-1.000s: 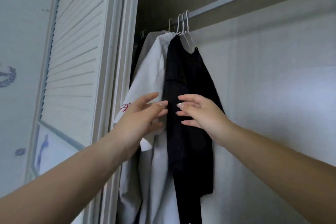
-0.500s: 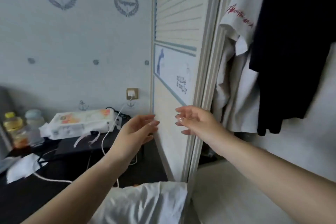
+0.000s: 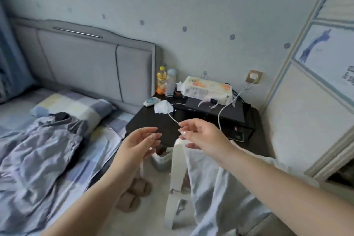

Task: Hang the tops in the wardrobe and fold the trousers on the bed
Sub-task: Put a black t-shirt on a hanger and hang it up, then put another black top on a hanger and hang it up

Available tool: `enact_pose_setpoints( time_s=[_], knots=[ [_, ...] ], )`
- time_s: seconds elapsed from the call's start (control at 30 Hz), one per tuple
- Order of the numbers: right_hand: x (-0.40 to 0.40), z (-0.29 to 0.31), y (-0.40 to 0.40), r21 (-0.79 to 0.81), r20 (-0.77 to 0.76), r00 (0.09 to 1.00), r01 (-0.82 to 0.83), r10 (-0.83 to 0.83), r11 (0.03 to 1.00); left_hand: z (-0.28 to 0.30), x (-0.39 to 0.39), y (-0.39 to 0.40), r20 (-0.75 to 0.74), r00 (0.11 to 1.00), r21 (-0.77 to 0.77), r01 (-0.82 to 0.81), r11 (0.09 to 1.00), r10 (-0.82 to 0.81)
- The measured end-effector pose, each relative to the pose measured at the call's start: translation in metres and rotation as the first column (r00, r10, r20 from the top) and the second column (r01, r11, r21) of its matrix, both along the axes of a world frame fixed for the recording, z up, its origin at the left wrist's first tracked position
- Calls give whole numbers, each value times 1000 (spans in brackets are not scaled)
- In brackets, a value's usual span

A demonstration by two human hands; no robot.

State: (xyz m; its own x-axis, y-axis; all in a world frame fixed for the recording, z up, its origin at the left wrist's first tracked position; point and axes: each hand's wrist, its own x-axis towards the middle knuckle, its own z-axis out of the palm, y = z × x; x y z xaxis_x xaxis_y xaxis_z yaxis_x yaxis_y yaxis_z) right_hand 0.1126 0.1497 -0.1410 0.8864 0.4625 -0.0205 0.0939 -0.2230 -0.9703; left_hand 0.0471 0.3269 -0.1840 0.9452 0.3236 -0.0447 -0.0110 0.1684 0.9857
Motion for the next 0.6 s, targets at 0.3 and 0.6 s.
enact_pose_setpoints(
  time_s=[0.3,0.6],
  knots=[
    [-102,-28,234,40,-103,925,-363,365,931,-11,-175,201,-65,930,8,-362,932,361],
    [-213,-58,419,-5,-225,674,-723,704,691,-51,-355,320,-184,678,26,-720,693,712]
  ],
)
